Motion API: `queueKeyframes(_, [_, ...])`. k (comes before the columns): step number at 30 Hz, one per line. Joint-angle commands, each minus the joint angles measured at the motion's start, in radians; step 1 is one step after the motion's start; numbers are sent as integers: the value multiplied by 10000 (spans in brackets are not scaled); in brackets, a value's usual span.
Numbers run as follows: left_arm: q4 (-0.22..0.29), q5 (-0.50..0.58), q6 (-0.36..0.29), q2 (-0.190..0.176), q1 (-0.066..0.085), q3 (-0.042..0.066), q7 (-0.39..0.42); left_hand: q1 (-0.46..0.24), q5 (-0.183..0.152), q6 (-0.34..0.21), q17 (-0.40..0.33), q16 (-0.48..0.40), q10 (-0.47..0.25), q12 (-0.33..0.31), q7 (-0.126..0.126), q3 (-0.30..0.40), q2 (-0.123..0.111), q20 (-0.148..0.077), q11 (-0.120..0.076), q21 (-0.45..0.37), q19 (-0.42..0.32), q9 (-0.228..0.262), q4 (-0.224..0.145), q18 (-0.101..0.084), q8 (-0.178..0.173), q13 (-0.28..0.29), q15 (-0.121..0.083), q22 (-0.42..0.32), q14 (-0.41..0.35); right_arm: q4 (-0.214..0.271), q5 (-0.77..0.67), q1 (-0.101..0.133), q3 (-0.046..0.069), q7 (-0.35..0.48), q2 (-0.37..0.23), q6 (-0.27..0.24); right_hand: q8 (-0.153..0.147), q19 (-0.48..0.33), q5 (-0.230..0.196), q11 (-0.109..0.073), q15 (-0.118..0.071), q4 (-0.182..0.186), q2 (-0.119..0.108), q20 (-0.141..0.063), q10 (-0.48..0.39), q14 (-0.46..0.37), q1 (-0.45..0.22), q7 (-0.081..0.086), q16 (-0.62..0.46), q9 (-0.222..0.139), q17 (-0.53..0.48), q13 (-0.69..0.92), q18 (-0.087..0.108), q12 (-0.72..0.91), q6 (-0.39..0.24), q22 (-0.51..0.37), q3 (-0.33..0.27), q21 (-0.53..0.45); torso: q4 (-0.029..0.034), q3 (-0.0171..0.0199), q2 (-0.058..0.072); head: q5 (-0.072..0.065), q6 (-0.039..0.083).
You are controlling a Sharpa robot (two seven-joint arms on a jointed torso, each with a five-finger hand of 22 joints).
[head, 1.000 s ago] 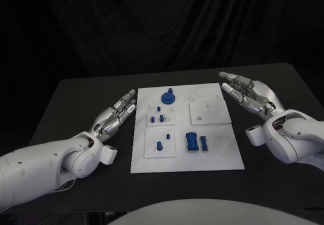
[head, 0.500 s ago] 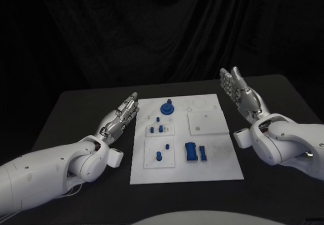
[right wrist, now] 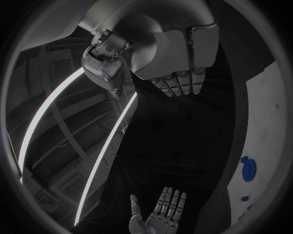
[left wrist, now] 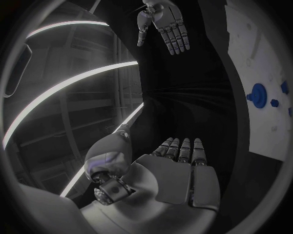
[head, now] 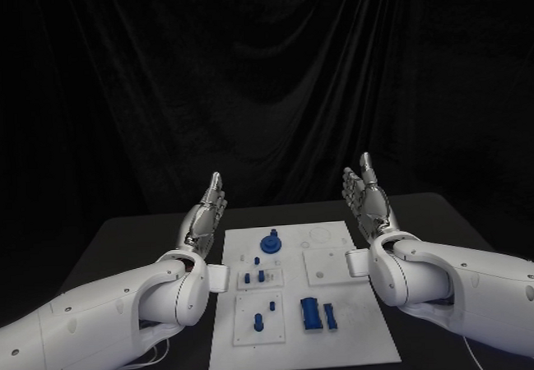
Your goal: Assemble the parts on the task board
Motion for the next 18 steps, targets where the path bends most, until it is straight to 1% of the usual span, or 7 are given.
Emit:
queueKeyframes(1, [51, 634, -1515, 101, 36, 89, -399, -1268, -774, -20, -17, -37, 21, -57, 193, 744, -527, -71, 264, -60, -6, -12, -876, -288, -54, -10, 69, -10, -4, -23, 696, -32, 17, 121, 5, -438, -36, -4, -35, -2, -52, -26, 12, -51, -34, -4, -62, -8, -34, -10, -9, -10, -73, -36, -47, -10, -1, -36, -14, -45, -159, -26, 163])
queueKeyframes(2, [57, 666, -1607, 130, 38, 120, -424, -1434, -774, -20, -17, -37, 21, -57, 193, 744, -527, -71, 264, -60, -6, -12, -876, -288, -54, -10, 69, -10, -4, -23, 696, -32, 17, 121, 5, -438, -36, -4, -35, -2, -52, -26, 12, -51, -34, -4, -62, -8, -34, -10, -9, -10, -73, -36, -47, -10, -1, -36, -14, -47, -164, -28, 174])
queueKeyframes(4, [61, 683, -1657, 146, 40, 138, -437, -1646, -774, -20, -17, -37, 21, -57, 193, 744, -527, -71, 264, -60, -6, -12, -876, -288, -54, -10, 69, -10, -4, -23, 696, -32, 17, 121, 5, -438, -36, -4, -35, -2, -52, -26, 12, -51, -34, -4, -62, -8, -34, -10, -9, -10, -73, -36, -47, -10, -1, -36, -14, -47, -164, -28, 174])
queueKeyframes(13, [61, 683, -1658, 146, 40, 138, -438, -2429, -774, -20, -17, -37, 21, -57, 193, 744, -527, -71, 264, -60, -6, -12, -876, -288, -54, -10, 69, -10, -4, -23, 696, -32, 17, 121, 5, -438, -36, -4, -35, -2, -52, -26, 12, -51, -34, -4, -62, -8, -34, -10, -9, -10, -73, -36, -47, -10, -1, -36, -14, -47, -164, -28, 174])
queueKeyframes(18, [61, 683, -1658, 146, 40, 138, -438, -2719, -774, -20, -17, -37, 21, -57, 193, 744, -527, -71, 264, -60, -6, -12, -876, -288, -54, -10, 69, -10, -4, -23, 696, -32, 17, 121, 5, -438, -36, -4, -35, -2, -52, -26, 12, -51, -34, -4, -62, -8, -34, -10, -9, -10, -73, -36, -47, -10, -1, -36, -14, -47, -164, -28, 174])
